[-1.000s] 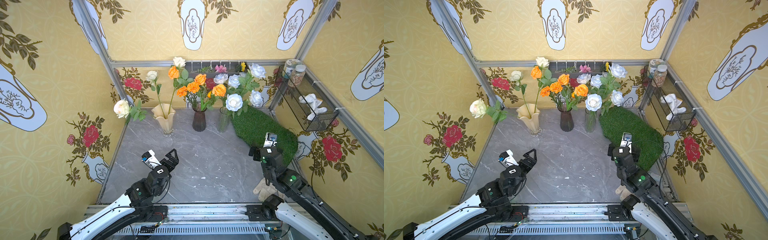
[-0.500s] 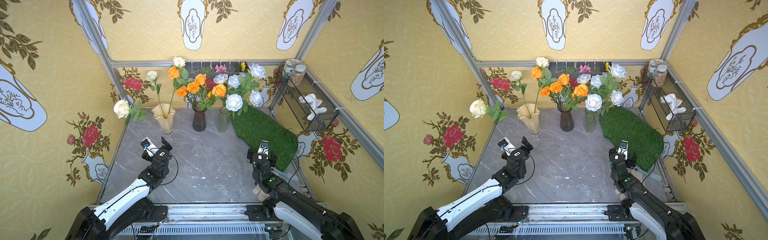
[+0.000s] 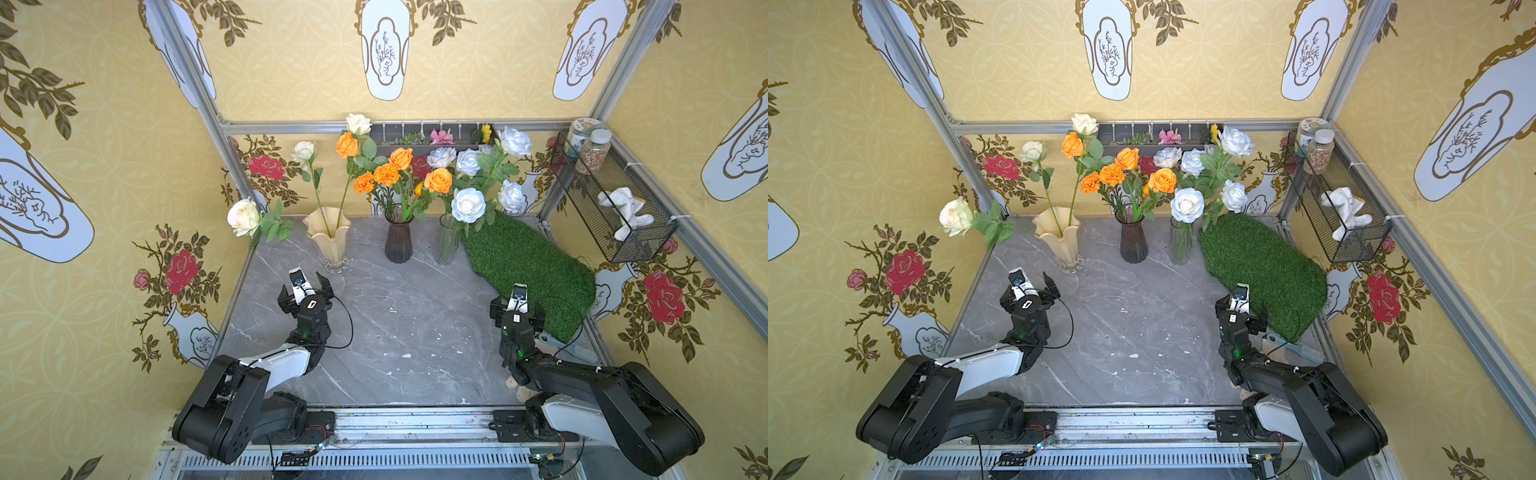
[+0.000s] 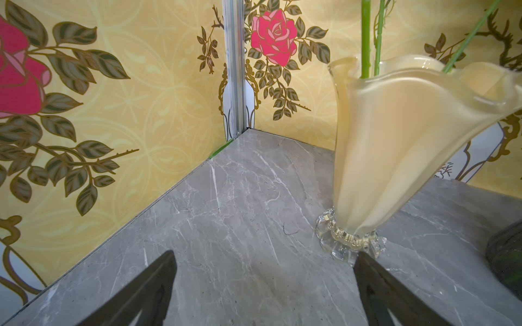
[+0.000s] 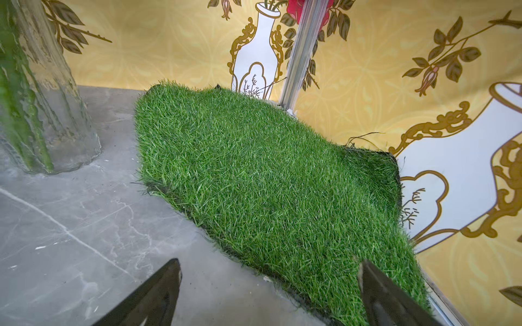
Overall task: Arrange the flowers in different vases according to their colors
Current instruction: Reset both arms
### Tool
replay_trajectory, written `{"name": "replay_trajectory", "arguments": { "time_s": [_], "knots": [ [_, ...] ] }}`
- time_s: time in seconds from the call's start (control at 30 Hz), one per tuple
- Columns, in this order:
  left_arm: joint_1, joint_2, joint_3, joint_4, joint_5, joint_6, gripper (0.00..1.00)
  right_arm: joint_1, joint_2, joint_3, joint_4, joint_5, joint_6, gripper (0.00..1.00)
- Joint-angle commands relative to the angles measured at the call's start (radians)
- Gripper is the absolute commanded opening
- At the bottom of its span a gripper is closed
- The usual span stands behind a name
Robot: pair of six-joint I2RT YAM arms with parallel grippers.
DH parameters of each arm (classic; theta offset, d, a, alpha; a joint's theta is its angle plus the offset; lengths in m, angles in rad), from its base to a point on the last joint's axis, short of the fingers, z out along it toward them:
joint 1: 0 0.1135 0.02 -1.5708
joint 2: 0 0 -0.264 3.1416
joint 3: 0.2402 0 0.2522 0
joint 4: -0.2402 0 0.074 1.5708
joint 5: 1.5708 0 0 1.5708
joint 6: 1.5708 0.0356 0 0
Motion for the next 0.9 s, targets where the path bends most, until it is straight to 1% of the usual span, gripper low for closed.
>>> {"name": "replay_trajectory", "arguments": {
  "time_s": [0.0,0.03,0.1,0.13,0.17,0.23,0.3,0.33,0.4,0.43,0.53,0.57,0.6,0.63,0.67,0.77,0.87],
  "knots": [
    [0.003,-0.022,-0.036,0.167,0.007,0.017,1.0,-0.008,0.042,-0.01,0.189,-0.023,-0.042,0.97],
    [0.003,-0.041,-0.047,0.177,0.009,0.034,1.0,-0.013,0.063,-0.007,0.204,-0.035,-0.042,0.97],
    [0.004,-0.093,-0.051,0.171,0.034,0.126,1.0,-0.029,0.131,-0.003,0.256,-0.05,-0.041,0.97],
    [0.007,-0.117,-0.046,0.133,0.049,0.17,1.0,-0.036,0.167,-0.004,0.298,-0.05,-0.043,0.97],
    [0.011,-0.146,-0.047,0.081,0.055,0.189,1.0,-0.04,0.204,-0.002,0.355,-0.054,-0.077,0.97],
    [0.012,-0.189,-0.063,0.02,0.029,0.188,1.0,-0.028,0.203,0.001,0.345,-0.065,-0.089,0.97],
    [0.012,-0.215,-0.067,-0.051,0.002,0.156,1.0,-0.049,0.17,0.001,0.286,-0.118,-0.057,0.97],
    [0.012,-0.216,-0.067,-0.075,0.012,0.15,1.0,-0.063,0.156,-0.001,0.268,-0.147,-0.046,0.97],
    [0.013,-0.175,-0.072,-0.061,0.041,0.149,1.0,-0.096,0.144,-0.008,0.251,-0.24,-0.038,0.97],
    [0.014,-0.139,-0.073,-0.029,0.043,0.15,1.0,-0.108,0.145,-0.009,0.25,-0.26,-0.037,0.97],
    [0.014,-0.005,-0.083,0.057,0.074,0.142,1.0,-0.176,0.147,-0.02,0.239,-0.392,-0.003,0.97],
    [0.014,0.047,-0.085,0.12,0.076,0.164,1.0,-0.195,0.16,-0.022,0.239,-0.433,0.007,0.97],
    [0.015,0.077,-0.074,0.146,0.058,0.17,1.0,-0.198,0.198,-0.023,0.283,-0.436,0.007,0.97],
    [0.015,0.089,-0.07,0.158,0.037,0.169,1.0,-0.195,0.252,-0.024,0.364,-0.428,-0.022,0.97],
    [0.019,0.09,-0.075,0.168,0.02,0.159,1.0,-0.184,0.262,-0.024,0.379,-0.409,-0.034,0.97],
    [0.056,0.071,-0.094,0.181,0.017,0.106,1.0,-0.188,0.193,0.011,0.208,-0.412,0.002,0.97],
    [0.098,0.03,-0.1,0.125,0.071,0.059,1.0,-0.19,0.238,0.05,0.207,-0.393,-0.003,0.97]
  ]
}}
